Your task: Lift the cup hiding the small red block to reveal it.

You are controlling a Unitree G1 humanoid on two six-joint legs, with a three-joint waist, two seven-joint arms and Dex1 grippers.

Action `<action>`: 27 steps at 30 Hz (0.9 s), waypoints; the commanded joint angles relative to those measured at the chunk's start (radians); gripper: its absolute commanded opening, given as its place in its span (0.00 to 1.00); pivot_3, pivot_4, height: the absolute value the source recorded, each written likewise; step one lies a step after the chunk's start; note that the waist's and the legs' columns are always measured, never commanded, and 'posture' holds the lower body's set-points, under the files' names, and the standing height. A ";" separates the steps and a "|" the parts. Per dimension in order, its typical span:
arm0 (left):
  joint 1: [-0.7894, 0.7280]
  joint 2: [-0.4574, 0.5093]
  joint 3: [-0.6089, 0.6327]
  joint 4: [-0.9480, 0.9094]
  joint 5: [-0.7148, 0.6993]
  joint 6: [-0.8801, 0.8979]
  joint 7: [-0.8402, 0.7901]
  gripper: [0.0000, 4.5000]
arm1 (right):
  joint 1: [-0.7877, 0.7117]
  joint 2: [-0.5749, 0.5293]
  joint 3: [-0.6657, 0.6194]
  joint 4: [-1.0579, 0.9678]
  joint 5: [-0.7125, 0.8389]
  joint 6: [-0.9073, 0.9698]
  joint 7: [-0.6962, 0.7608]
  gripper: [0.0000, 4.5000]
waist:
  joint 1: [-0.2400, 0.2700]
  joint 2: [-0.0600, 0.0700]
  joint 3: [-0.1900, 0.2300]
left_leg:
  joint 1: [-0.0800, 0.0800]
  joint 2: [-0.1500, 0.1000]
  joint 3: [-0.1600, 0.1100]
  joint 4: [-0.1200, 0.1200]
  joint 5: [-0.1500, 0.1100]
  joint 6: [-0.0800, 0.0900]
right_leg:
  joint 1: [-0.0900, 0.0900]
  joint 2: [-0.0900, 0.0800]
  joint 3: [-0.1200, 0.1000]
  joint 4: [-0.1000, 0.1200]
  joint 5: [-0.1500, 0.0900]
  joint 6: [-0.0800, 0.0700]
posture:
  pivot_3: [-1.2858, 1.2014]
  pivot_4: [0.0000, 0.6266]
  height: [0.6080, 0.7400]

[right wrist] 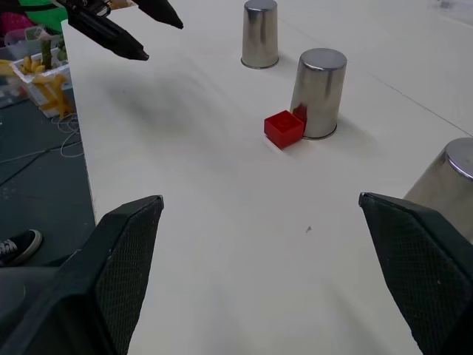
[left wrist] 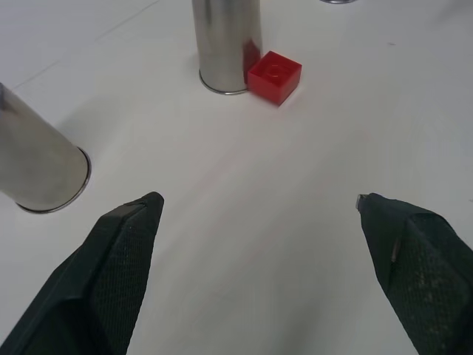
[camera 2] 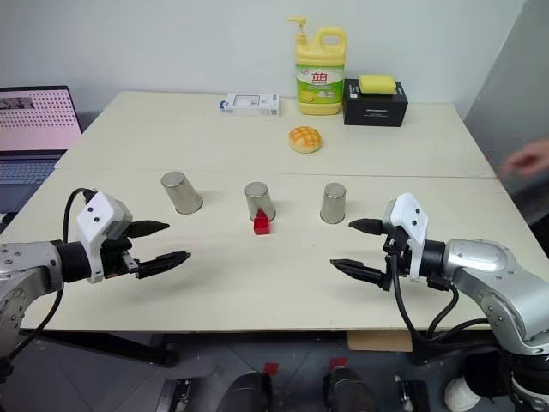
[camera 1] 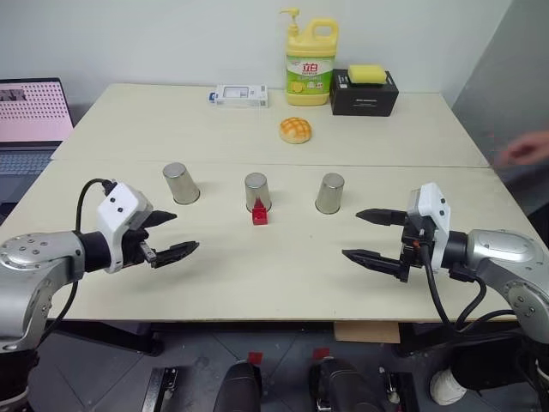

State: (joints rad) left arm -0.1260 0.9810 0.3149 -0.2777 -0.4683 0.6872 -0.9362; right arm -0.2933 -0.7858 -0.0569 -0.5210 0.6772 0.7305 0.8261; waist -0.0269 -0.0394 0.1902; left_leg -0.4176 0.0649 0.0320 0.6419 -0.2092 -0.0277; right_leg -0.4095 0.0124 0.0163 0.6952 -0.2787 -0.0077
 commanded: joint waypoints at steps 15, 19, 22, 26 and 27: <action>0.063 0.017 0.076 -0.039 -0.002 -0.030 0.004 0.99 | 0.029 -0.018 -0.058 0.014 -0.048 -0.107 0.030 1.00 | 0.000 0.000 0.000 | 0.000 0.000 0.000 0.000 0.000 0.000 | 0.000 0.000 0.000 0.000 0.000 0.000 | 0.52 0.24 1.00; 0.066 0.017 0.077 -0.042 -0.005 -0.030 0.008 0.99 | 0.032 -0.024 -0.061 0.018 -0.049 -0.110 0.029 1.00 | 0.000 0.000 0.000 | 0.000 0.000 0.000 0.000 0.000 0.000 | 0.000 0.000 0.000 0.000 0.000 0.000 | 0.52 0.24 1.00; 0.064 0.014 0.077 -0.043 -0.007 -0.027 0.011 0.99 | 0.033 -0.032 -0.069 0.023 -0.050 -0.096 0.023 1.00 | 0.000 0.000 0.000 | 0.000 0.000 0.000 0.000 0.000 0.000 | 0.000 0.000 0.000 0.000 0.000 0.000 | 0.52 0.24 1.00; 0.064 0.011 0.075 -0.042 -0.006 -0.028 0.016 0.99 | 0.039 -0.029 -0.076 0.015 -0.058 -0.099 0.010 1.00 | 0.000 0.000 0.000 | 0.000 0.000 0.000 0.000 0.000 0.000 | 0.000 0.000 0.000 0.000 0.000 0.000 | 0.52 0.24 1.00; 0.065 0.010 0.074 -0.042 -0.006 -0.029 0.016 0.99 | 0.040 -0.028 -0.076 0.012 -0.058 -0.097 0.009 1.00 | 0.000 0.000 0.000 | 0.000 0.000 0.000 0.000 0.000 0.000 | 0.000 0.000 0.000 0.000 0.000 0.000 | 0.52 0.24 1.00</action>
State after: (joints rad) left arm -0.0579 0.9818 0.3574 -0.2863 -0.4682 0.6677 -0.9256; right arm -0.2529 -0.8079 -0.1000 -0.4849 0.6135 0.6412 0.8419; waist -0.0269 -0.0393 0.1903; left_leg -0.4175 0.0651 0.0323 0.6414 -0.2093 -0.0277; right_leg -0.4099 0.0123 0.0165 0.6951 -0.2789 -0.0081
